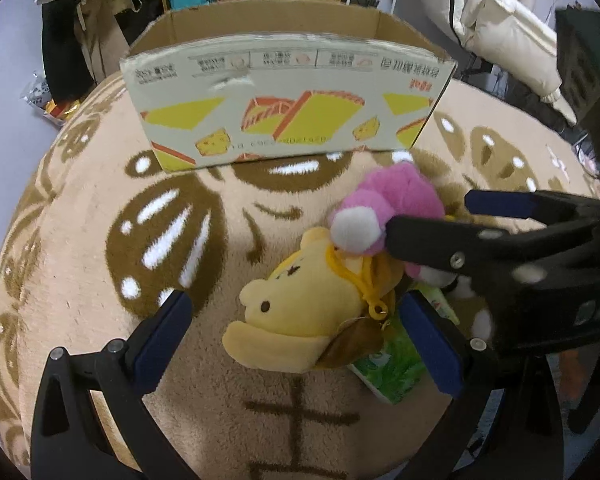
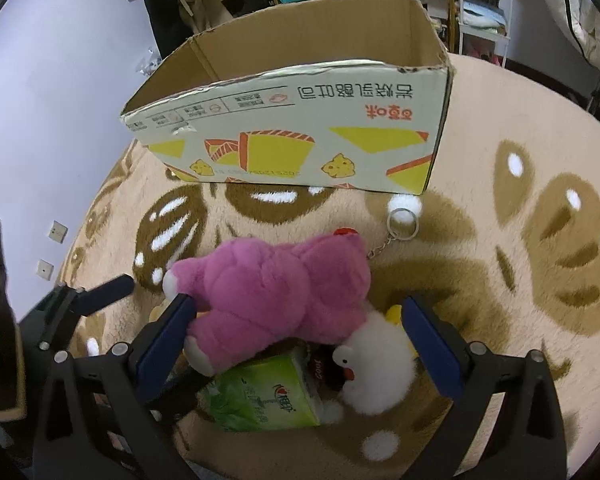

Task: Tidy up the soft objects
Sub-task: 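Grasp yellow bear plush with left tool while right tool grasps pink plush bear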

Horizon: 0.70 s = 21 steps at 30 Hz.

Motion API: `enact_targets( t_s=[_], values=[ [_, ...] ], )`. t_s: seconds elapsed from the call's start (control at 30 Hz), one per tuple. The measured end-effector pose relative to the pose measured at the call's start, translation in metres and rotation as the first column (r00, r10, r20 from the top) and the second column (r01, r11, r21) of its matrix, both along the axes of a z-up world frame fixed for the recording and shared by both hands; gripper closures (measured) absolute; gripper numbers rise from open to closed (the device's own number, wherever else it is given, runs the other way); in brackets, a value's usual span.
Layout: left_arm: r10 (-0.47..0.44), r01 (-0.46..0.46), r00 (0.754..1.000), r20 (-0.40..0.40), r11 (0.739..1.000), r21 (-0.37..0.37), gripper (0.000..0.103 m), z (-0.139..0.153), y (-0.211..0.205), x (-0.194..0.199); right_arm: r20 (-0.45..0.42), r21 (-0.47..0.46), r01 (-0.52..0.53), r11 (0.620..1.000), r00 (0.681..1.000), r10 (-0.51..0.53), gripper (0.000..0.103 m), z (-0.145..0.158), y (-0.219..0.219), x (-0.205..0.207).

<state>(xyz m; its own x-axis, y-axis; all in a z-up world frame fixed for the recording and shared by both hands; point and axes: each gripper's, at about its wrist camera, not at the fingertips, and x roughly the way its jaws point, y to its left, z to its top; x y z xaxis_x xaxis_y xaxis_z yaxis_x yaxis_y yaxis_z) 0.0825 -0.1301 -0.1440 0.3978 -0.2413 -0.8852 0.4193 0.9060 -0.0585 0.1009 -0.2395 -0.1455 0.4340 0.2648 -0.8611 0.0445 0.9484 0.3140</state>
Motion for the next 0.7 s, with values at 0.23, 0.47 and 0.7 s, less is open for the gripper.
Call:
enact_targets(
  t_s=[0.23,0.47,0.7],
  values=[
    [0.013,-0.013,1.000,-0.027,1.000,0.019,0.001,-0.012,-0.004,0.004,-0.017,0.036,0.003,0.999,1.000,-0.003,0.000,-0.006,-0.002,0.003],
    [0.022,-0.020,0.998,-0.066,0.999,0.040,0.000,-0.027,-0.008,0.008,-0.031,0.044,-0.016,0.999,0.999,0.018,0.000,-0.014,0.002,0.006],
    [0.025,-0.026,0.996,-0.087,1.000,-0.010,0.013,-0.032,-0.003,0.011,-0.022,0.050,-0.019,0.999,1.000,0.020,0.000,-0.015,0.002,0.007]
  ],
)
